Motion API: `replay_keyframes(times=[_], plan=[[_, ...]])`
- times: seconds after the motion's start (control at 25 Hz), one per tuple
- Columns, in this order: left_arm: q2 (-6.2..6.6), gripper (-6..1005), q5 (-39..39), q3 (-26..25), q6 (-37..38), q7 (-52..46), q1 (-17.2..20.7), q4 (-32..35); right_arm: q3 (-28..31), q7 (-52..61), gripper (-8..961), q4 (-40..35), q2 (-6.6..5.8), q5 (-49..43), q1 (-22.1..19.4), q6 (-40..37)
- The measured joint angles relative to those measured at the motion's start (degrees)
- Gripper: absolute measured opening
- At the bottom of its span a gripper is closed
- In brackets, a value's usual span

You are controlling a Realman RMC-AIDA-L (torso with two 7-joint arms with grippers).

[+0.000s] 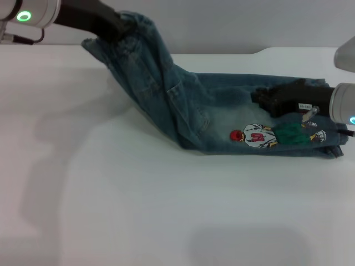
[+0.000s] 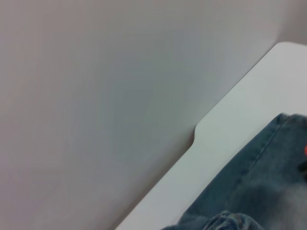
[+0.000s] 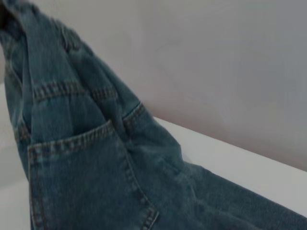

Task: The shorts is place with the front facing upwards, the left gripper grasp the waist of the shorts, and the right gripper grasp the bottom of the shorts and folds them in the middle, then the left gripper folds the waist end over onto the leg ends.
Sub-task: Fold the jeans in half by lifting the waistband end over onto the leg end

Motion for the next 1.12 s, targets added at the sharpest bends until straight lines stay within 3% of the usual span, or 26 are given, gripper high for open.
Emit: replay_keyframes(times=[0.28, 1.12], plan=[[-0.01, 56, -1.3, 1.0, 0.9, 0.0, -1.6, 1.0, -3.7, 0.0, 125, -0.4, 0.17, 0.4, 0.4, 5.1], [-0.2, 60, -3.0, 3.7, 0.5, -0.2, -7.3, 1.0, -11.2, -3.1, 125, 0.3, 0.29, 4.8, 2.2, 7.4]])
